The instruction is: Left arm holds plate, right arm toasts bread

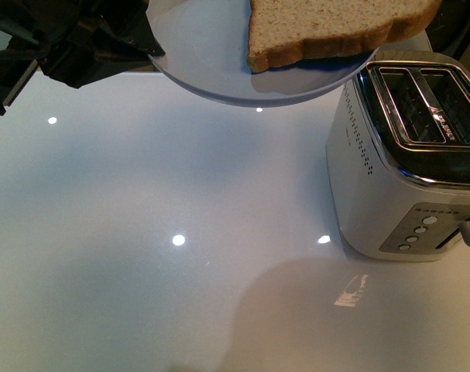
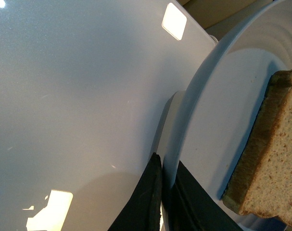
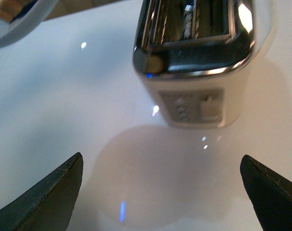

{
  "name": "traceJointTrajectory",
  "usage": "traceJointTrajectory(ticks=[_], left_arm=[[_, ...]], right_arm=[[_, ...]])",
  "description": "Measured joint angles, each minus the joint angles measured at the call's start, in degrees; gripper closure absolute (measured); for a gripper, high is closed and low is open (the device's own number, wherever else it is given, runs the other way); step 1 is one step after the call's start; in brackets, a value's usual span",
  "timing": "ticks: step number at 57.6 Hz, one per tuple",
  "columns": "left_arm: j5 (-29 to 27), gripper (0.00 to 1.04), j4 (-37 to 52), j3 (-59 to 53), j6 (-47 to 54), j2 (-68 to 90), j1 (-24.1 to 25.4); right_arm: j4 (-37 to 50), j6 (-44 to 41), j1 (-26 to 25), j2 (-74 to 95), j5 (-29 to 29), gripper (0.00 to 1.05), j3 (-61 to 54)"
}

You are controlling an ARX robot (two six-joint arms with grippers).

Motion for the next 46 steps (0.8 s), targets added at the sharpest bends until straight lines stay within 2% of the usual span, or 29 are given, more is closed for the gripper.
traceJointTrajectory(ticks=[8,25,32,38,46], left_arm=[[-0.31,1.02,-0.04,0.00,-0.02,-0.04,0.22],[-0.11,1.02,-0.07,0.00,-0.04,-0.07,0.09],[-0.20,1.02,-0.07,0.00,-0.04,-0.07,0.09],[-0.09,1.02,-0.07,0.00,-0.04,-0.07,0.09],[-0.13,1.02,-0.07,0.00,-0.04,-0.07,0.09]], right_arm=[[5.70,3.76,0.90,4.02,0.28,0.09,1.46],[38.07,19.12,1.22,36.46,-3.39,0.09,10.75],[47.15,23.93,4.02,48.06,-1.75,0.09,14.40],[54.58,28.20,9.01,58.25,0.94,0.09,18.53],[57.11,30.53,13.64,64.15,2.80,0.09,22.21]])
